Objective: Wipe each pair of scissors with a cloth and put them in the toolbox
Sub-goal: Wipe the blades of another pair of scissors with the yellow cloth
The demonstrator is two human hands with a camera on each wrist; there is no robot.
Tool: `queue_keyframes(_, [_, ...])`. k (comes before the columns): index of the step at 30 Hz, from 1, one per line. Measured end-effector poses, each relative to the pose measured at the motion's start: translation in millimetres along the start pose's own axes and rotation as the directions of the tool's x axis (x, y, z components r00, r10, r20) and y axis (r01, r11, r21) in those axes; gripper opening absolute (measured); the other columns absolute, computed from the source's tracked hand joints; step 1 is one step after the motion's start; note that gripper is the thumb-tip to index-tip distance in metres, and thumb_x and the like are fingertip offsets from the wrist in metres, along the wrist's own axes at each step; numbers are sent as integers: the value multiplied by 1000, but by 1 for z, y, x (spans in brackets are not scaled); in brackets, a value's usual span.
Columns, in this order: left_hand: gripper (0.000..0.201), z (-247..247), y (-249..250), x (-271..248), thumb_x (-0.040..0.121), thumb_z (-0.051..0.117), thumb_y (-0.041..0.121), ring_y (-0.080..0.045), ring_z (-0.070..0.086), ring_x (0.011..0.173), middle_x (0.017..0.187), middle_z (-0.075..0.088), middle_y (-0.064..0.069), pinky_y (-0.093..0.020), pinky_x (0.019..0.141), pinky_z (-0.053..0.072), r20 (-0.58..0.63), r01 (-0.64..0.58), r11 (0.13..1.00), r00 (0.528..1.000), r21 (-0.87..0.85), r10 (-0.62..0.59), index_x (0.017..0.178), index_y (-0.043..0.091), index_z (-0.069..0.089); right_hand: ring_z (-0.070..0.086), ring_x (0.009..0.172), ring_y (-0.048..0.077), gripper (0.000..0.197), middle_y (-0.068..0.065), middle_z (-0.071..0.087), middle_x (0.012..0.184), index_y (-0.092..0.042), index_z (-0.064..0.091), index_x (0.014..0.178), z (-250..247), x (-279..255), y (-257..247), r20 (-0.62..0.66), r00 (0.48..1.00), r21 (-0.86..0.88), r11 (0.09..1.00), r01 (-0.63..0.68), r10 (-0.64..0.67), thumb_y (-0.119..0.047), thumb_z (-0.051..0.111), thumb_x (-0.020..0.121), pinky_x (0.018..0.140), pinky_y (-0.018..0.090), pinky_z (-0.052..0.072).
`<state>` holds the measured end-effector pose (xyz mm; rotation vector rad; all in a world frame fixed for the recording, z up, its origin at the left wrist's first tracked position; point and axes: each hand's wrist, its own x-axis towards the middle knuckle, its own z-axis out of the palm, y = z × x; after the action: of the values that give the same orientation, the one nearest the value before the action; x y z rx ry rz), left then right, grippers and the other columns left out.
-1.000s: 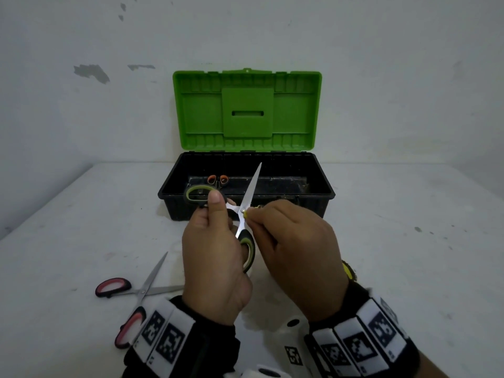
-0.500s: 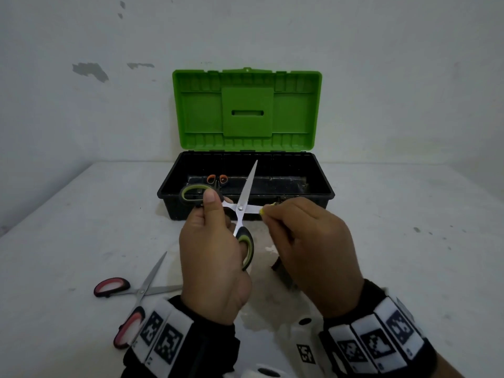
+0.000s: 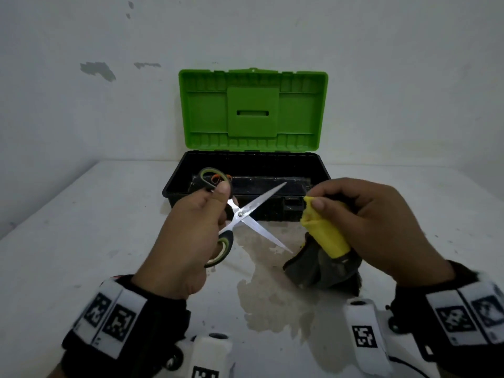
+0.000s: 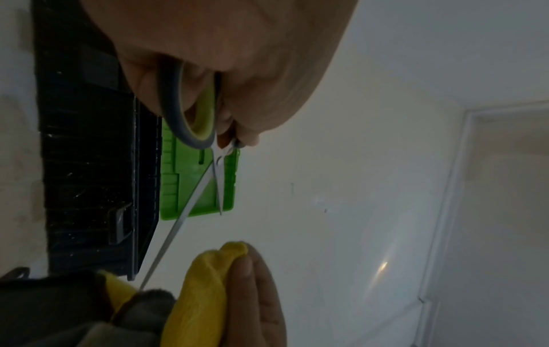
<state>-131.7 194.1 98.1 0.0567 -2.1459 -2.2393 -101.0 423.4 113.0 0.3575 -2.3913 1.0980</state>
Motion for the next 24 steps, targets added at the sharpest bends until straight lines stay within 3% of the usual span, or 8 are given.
queue_keyframes(5, [46,8,4,-4,94,55,47,-10,36,50,53,41,10,-27,49,29,62,-16,997,998,78,11,54,27,63,63,93,0,11,-13,69,97,-21,74,99,22,4,-22,96,969,-6,973,229,-227,-18,70,89,79,6,42])
queue_keyframes(9, [49,12,4,-8,94,54,49,-9,38,48,50,40,11,-26,52,31,85,-42,992,996,118,32,50,26,54,61,92,-2,16,-17,66,96,-21,71,104,41,1,-27,73,961,-40,962,269,-265,-19,72,87,80,6,44])
queue_keyframes(13, [51,13,5,-10,96,52,46,-12,28,49,53,33,6,-24,45,26,86,-62,990,995,131,51,49,27,56,63,79,14,12,0,69,91,-13,75,95,51,-1,-20,63,911,-233,882,410,-407,-19,66,90,70,29,52])
queue_keyframes(15, [52,13,6,-11,98,52,43,-10,26,46,51,31,9,-22,42,25,84,-49,993,996,105,40,48,27,56,63,76,19,15,4,67,91,-11,75,97,53,-5,-18,71,899,-289,854,433,-432,-21,66,91,66,35,53])
queue_keyframes(18, [52,13,6,-13,98,52,43,-7,25,43,50,31,10,-18,38,25,84,-37,994,996,104,29,48,31,57,62,76,20,16,5,67,92,-10,76,99,54,-9,-19,97,885,-317,829,461,-455,-21,68,91,67,34,54])
queue_keyframes(21, [37,13,5,-13,98,52,42,-10,25,48,57,32,4,-18,37,24,93,-25,998,996,53,20,70,21,65,63,77,21,13,5,69,91,-9,76,97,49,-6,-14,86,878,-326,820,471,-470,-15,67,90,68,33,54])
queue_keyframes(24, [45,16,2,-11,98,53,41,-9,25,47,57,34,3,-18,37,24,74,-12,1000,997,24,10,57,26,63,65,80,21,13,6,71,92,-9,76,97,47,-2,-11,75,882,-357,813,459,-465,-9,69,87,71,33,56])
